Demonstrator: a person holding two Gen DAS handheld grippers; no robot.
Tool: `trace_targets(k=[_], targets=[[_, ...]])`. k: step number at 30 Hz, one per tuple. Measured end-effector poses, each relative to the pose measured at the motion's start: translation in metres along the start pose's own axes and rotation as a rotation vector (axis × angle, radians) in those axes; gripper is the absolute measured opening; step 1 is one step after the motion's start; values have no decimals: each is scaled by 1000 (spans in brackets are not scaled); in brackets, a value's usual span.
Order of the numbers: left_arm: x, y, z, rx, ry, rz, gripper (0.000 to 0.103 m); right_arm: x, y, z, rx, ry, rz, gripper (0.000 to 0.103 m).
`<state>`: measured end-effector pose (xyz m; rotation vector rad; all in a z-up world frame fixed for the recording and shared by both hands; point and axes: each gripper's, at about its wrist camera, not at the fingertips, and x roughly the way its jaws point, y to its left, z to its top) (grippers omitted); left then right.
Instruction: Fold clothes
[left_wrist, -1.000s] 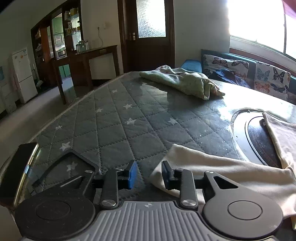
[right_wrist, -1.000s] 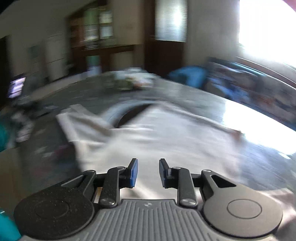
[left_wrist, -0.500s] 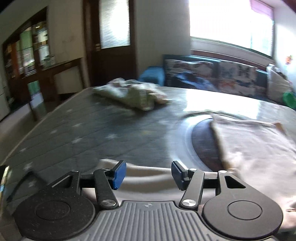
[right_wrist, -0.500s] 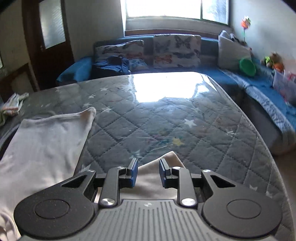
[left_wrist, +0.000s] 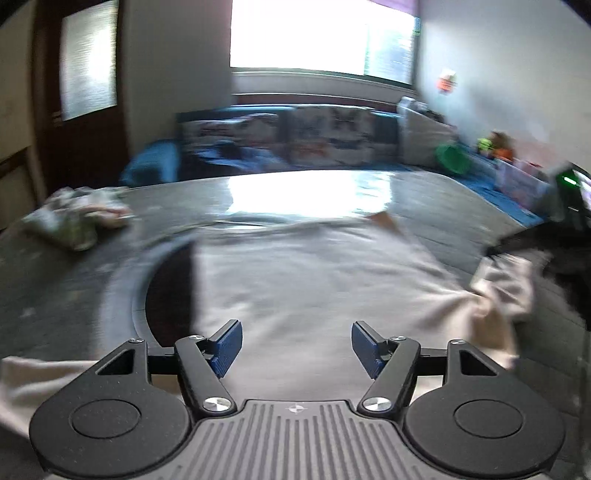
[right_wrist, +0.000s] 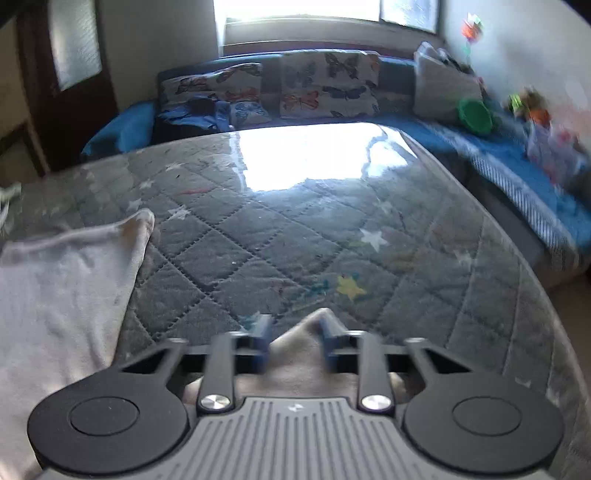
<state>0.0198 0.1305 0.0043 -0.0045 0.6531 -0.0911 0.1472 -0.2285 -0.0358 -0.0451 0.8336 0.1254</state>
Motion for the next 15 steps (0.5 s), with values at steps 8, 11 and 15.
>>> trace_targets(k=[8, 11, 15], targets=[[17, -64, -13, 140, 47, -166, 72, -33, 6, 8, -64, -132, 61, 2], [19, -72, -21, 177, 67, -199, 72, -64, 2, 15, -70, -248, 101, 2], [22, -74, -30, 212, 90, -217, 72, -100, -17, 14, -63, -359, 119, 1]])
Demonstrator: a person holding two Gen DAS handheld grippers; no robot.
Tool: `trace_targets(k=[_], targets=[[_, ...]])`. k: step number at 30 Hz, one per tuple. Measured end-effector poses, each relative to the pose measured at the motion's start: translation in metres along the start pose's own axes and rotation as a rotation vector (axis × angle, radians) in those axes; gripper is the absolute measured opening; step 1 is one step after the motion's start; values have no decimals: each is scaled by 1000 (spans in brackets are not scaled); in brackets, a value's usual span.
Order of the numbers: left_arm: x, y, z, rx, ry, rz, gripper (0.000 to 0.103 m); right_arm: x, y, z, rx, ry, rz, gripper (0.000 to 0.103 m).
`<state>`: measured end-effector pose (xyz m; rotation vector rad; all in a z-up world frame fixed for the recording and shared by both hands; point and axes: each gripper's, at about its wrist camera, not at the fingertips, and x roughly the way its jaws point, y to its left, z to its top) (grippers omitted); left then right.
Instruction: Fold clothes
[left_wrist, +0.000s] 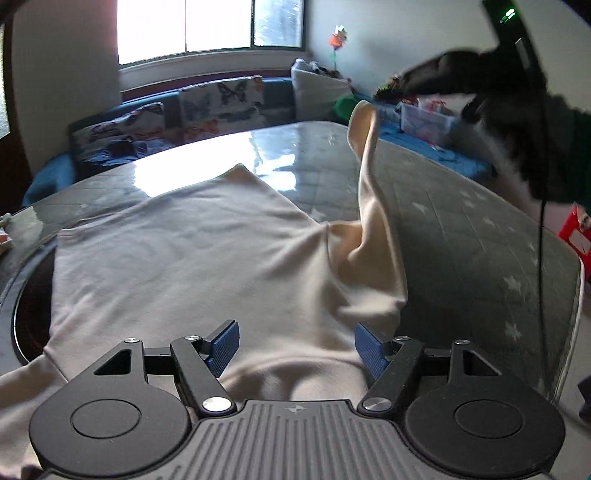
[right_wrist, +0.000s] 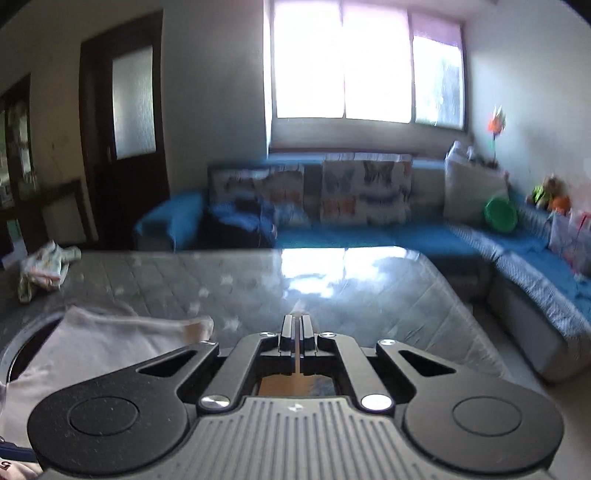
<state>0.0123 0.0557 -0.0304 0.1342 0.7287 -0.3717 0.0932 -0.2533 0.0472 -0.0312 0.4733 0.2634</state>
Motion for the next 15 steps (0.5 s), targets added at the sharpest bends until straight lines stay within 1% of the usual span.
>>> trace_targets(k=[1, 3, 4, 6, 7, 8, 10, 11, 13, 15], targets=[[0, 0, -2, 5, 4, -3, 72, -8, -6, 1, 1, -17, -10, 1], [1, -1, -4, 16, 11, -9, 72, -15, -23, -5, 14, -5, -65, 1], [1, -1, -5, 20, 13, -12, 73, -14, -31, -11, 11, 21, -110, 1], [1, -2, -6, 29, 16, -18, 73, -7, -48, -26, 10, 106, -201, 2], [1, -3, -6, 33, 18, -21, 73, -2, -55, -32, 21, 152, -210, 3], [1, -3, -6, 36, 20, -24, 73, -1, -60, -37, 42, 175, -207, 4], [1, -4, -5, 40, 23, -22, 74, -1, -62, -41, 75, 179, -186, 7], [2, -4, -5, 43, 24, -19, 74, 2, -61, -40, 107, 186, -145, 7], [2, -5, -5, 45, 26, -15, 75, 11, -55, -36, 143, 191, -86, 16], [2, -5, -5, 40, 27, -10, 75, 21, -38, -35, 119, 190, -39, 18]])
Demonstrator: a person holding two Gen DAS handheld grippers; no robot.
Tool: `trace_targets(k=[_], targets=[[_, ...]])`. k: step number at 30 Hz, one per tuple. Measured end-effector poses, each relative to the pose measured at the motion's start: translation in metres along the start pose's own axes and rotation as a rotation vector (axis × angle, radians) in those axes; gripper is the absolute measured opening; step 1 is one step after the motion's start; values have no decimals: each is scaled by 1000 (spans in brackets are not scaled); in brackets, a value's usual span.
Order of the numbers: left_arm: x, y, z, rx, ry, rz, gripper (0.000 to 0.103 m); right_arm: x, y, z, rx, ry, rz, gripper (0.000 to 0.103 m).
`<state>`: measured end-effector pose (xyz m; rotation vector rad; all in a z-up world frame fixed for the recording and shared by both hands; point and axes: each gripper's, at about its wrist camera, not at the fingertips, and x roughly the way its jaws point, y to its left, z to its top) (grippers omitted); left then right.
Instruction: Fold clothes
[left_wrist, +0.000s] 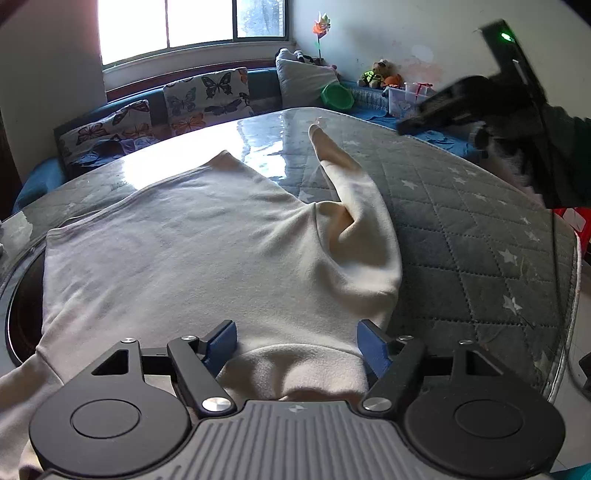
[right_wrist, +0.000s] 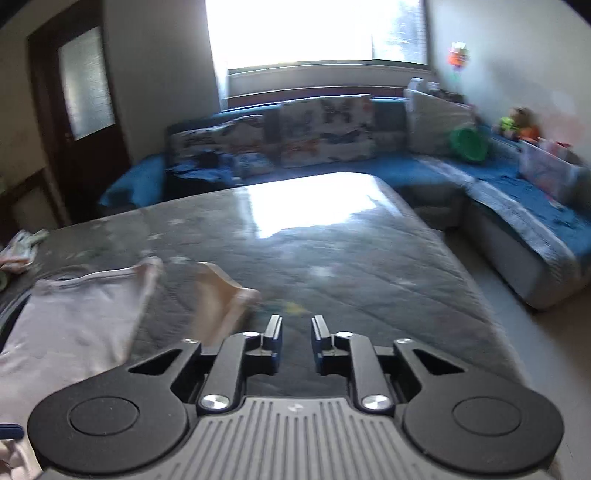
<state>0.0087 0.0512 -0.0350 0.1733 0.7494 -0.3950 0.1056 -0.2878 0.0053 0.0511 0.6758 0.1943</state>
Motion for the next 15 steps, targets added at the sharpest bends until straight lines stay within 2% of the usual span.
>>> trace_targets(k=[2, 3, 8, 9, 11, 12, 13, 15], targets=[[0, 0, 0, -4, 1, 4, 76, 11, 18, 6, -23, -1, 44, 26], [0, 0, 0, -4, 2, 5, 77, 17, 28, 10, -35, -1, 66, 35], [2, 0, 0, -5, 4, 10, 79, 48, 63, 16, -79, 23, 82, 37], [2, 0, 0, -5, 5, 12, 79, 58, 65, 17, -82, 41, 63, 36], [2, 0, 0, -6, 5, 13, 80, 70, 69, 17, -91, 58, 44, 31], [2, 0, 0, -6, 5, 13, 80, 71, 70, 16, -98, 58, 46, 15], [2, 0, 0, -7, 5, 13, 80, 72, 71, 16, -105, 58, 47, 3], [3, 0, 0, -5, 4, 12, 81, 74, 73, 15, -119, 57, 50, 3]])
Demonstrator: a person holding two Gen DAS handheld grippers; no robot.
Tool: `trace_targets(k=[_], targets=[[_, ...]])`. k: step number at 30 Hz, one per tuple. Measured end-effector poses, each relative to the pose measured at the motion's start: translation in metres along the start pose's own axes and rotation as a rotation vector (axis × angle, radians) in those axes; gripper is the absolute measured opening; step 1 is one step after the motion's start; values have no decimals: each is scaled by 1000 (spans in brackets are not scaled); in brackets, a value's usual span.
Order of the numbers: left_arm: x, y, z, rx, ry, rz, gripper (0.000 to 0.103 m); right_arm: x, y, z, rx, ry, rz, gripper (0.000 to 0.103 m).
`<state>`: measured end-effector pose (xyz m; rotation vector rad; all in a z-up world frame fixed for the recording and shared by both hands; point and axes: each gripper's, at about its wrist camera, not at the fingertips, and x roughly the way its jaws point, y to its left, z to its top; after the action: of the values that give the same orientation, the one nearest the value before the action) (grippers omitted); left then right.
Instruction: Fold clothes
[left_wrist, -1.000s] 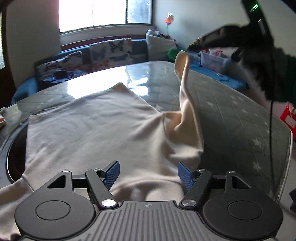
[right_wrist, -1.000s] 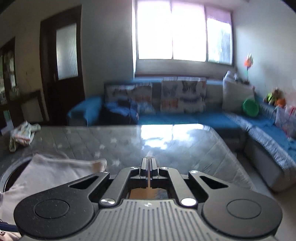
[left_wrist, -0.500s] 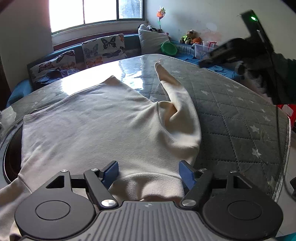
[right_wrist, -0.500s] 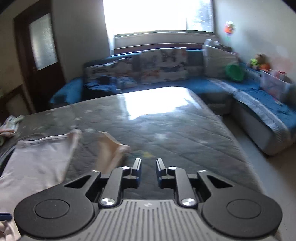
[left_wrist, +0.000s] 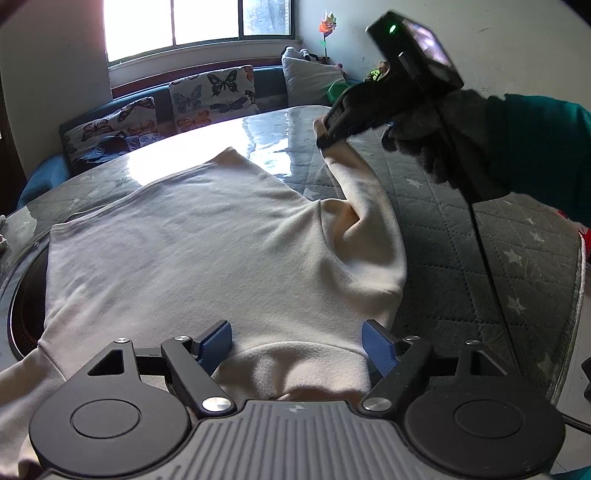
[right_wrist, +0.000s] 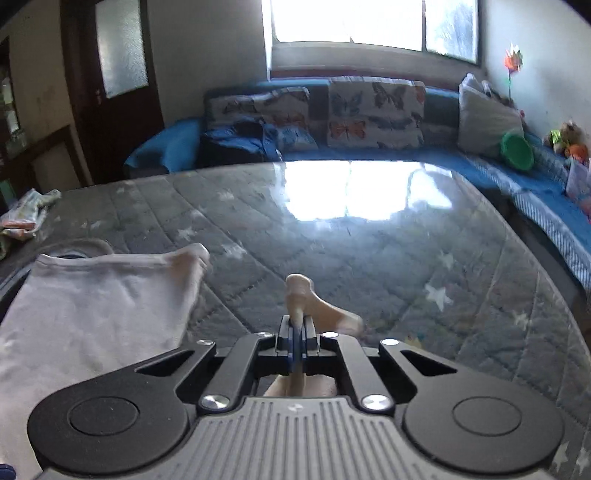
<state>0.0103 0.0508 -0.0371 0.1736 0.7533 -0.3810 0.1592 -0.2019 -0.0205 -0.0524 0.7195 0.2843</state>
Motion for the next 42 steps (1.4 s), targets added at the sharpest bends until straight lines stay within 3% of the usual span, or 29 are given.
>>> trace_targets(k=[5, 9, 12, 14, 18, 24, 32, 35, 39, 42], targets=[[0, 0, -1, 2, -3, -2, 82, -60, -13, -3, -7, -171, 33, 3], [0, 0, -2, 6, -8, -4, 83, -87, -54, -26, 42, -167, -45, 4], [1, 0, -2, 10, -8, -4, 83, -81, -95, -55, 126, -28, -146, 17], [1, 0, -2, 13, -8, -5, 83, -81, -108, -71, 125, 20, -224, 18], [0, 0, -2, 18, -5, -7, 83, -90, -109, -76, 131, 5, -244, 18], [1, 0, -1, 17, 0, -4, 84, -72, -75, -63, 37, -19, -97, 27], [2, 2, -1, 21, 1, -7, 87, -47, -86, -59, 58, -9, -184, 30], [3, 2, -1, 20, 1, -6, 87, -54, -79, -58, 32, -16, -167, 30], [4, 2, -2, 18, 1, -5, 88, -74, -47, -63, -50, -43, -49, 48], [3, 2, -2, 16, 0, -3, 88, -77, -17, -74, -120, -27, 47, 51]])
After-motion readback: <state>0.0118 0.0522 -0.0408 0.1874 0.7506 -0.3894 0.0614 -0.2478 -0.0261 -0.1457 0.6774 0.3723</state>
